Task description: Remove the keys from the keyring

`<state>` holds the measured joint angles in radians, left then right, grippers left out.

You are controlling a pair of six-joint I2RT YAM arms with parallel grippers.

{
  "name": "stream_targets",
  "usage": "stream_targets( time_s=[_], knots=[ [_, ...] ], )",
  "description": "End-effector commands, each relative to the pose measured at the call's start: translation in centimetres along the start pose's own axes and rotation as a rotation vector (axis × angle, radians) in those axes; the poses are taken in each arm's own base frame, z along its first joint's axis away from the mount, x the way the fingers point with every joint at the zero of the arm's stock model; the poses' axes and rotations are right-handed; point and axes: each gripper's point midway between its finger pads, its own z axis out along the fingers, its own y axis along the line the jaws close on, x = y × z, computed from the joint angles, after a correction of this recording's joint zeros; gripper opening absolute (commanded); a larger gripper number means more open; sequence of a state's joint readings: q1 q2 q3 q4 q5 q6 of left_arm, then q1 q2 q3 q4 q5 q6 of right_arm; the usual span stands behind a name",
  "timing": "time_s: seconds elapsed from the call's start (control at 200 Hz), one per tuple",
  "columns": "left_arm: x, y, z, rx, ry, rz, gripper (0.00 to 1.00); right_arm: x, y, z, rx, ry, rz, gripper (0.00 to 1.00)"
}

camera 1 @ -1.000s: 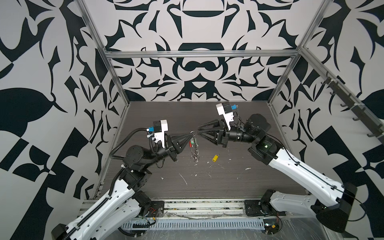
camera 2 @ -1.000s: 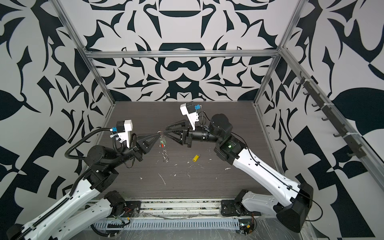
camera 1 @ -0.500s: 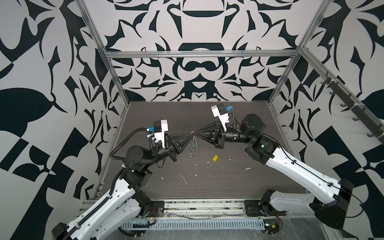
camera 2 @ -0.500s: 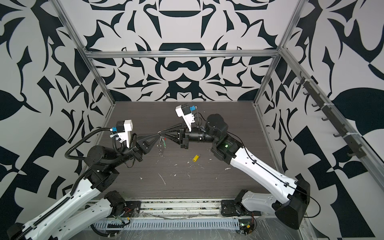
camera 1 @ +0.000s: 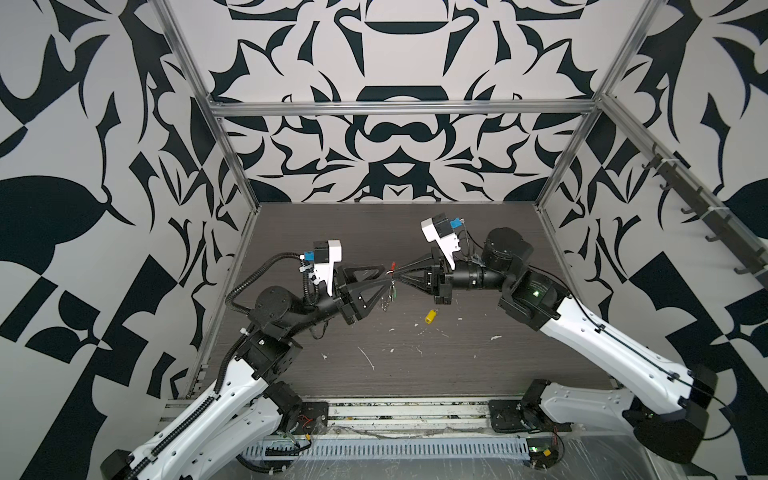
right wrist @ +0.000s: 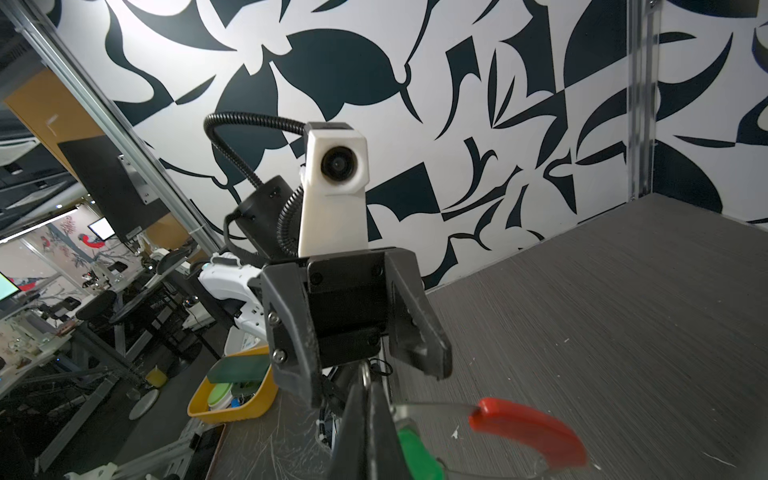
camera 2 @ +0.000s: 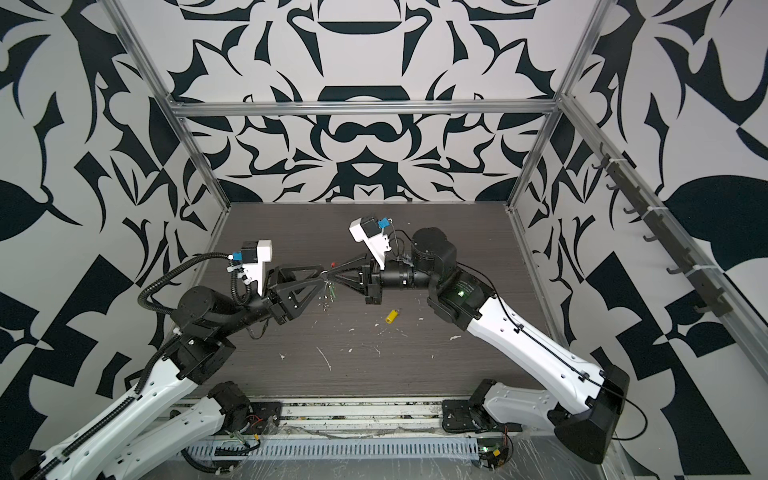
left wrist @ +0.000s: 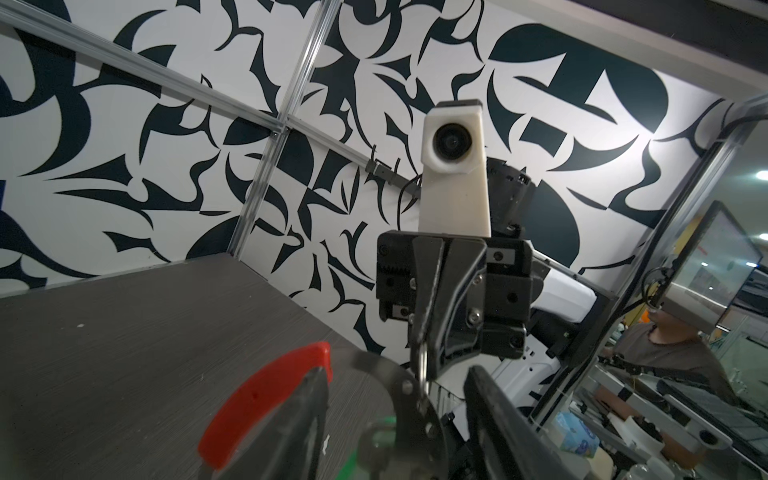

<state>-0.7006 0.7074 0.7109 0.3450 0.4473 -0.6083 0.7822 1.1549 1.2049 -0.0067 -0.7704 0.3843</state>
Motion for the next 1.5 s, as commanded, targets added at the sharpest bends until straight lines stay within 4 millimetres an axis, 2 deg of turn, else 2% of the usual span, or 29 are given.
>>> stream_targets(
  time_s=[0.0, 0.13, 0.195, 0.33, 0.465, 0.685, 1.0, 1.28, 1.435, 1.495],
  knots=[
    [0.3, -1.6, -0.2, 0.029, 0.101, -0.001, 0.53, -1.4, 2.0, -1.7, -0.034, 0.019, -0.107, 0.00],
    [1.1, -2.2, 0.0, 0.049, 0.194, -0.037, 0.31, -0.5, 2.4, -2.3, -0.055, 0.096, -0.139, 0.00],
    [1.2, -2.5, -0.1, 0.058, 0.213, -0.046, 0.26, -0.2, 2.5, -2.6, -0.055, 0.130, -0.156, 0.00],
    [1.2, -3.1, -0.1, 0.082, 0.235, -0.051, 0.26, -0.1, 2.6, -2.8, -0.048, 0.164, -0.176, 0.00],
    [1.5, -2.9, 0.4, 0.083, 0.273, -0.085, 0.28, -0.1, 2.7, -2.8, -0.059, 0.178, -0.173, 0.00],
    [1.4, -3.1, 0.9, 0.101, 0.292, -0.093, 0.26, -0.1, 2.5, -2.6, -0.059, 0.189, -0.162, 0.00],
    [1.6, -3.1, 1.2, 0.115, 0.307, -0.097, 0.15, 0.0, 2.0, -2.1, -0.060, 0.205, -0.141, 0.00],
    [1.7, -3.0, 1.4, 0.115, 0.317, -0.097, 0.12, 0.3, 1.6, -1.9, -0.055, 0.225, -0.128, 0.00],
    [1.7, -2.7, 1.5, 0.104, 0.314, -0.093, 0.00, 0.3, 1.5, -1.8, -0.052, 0.229, -0.118, 0.00],
    [1.6, -2.6, 1.5, 0.095, 0.305, -0.087, 0.00, 0.2, 1.5, -1.7, -0.054, 0.225, -0.112, 0.00]
  ],
)
